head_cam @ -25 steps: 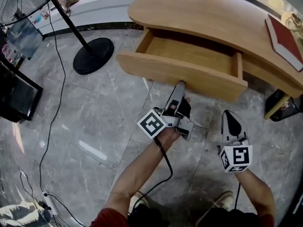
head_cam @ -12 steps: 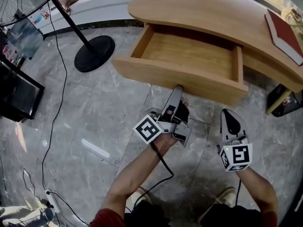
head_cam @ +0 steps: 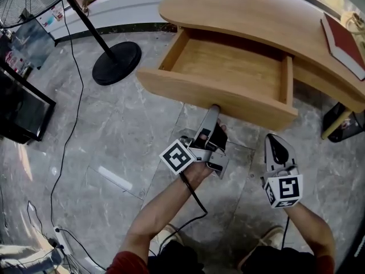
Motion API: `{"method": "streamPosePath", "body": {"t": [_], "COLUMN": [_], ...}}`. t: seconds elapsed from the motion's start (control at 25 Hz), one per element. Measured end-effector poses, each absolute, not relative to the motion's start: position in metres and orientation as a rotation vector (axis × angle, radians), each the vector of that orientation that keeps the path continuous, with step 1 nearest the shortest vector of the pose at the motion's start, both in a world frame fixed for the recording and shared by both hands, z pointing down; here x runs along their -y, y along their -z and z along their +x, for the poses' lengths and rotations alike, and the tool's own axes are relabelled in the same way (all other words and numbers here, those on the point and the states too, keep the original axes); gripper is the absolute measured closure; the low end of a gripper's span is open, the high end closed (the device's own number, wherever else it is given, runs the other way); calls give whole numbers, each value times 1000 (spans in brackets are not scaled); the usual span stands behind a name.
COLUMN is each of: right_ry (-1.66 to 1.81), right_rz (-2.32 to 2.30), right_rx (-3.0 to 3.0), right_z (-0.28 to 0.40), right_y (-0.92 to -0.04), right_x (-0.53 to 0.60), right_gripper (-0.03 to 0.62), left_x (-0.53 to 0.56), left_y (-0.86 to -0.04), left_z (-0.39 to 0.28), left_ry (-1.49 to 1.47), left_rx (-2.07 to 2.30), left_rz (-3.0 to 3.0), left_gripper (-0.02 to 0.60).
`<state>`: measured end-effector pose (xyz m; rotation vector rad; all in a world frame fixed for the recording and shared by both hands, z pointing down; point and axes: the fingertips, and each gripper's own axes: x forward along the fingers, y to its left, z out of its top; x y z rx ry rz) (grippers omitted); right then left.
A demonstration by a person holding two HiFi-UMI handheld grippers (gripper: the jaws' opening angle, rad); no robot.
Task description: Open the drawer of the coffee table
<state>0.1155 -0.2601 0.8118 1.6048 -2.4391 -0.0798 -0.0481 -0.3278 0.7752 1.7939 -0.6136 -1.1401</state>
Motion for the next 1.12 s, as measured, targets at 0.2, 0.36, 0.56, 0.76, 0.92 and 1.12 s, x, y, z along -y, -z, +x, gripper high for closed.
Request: {"method": "streamPosePath", "body": {"t": [0.2,0.36,0.56,0.76,0.92,1.12], "right_ry": [54,42,37,35,31,29], "right_rz": [1599,1596,1556,1539,1526,1518], "right_rx": [2433,2423,2428,2419,2412,2419], "right_z": [115,115,110,109,108,106], "right_y": [-816,-820,-830,-836,-842,-845], "right_x": [263,264,261,262,261,264], "right_gripper": [599,599,599,599,599,599], "left_x": [328,329,329,330,328,329], "left_y": [-776,-780,-786,-797,-810,-811], "left_z": [-47,-47,-47,-46,-45,-45], "left_ry": [1135,1135,1145,1147,1136,1139], "left_rx": [607,605,591,581,582,578], "left_rz": [1793,1789,1785,1754,1727,1731], "left_gripper": [379,379,379,379,379,380]}}
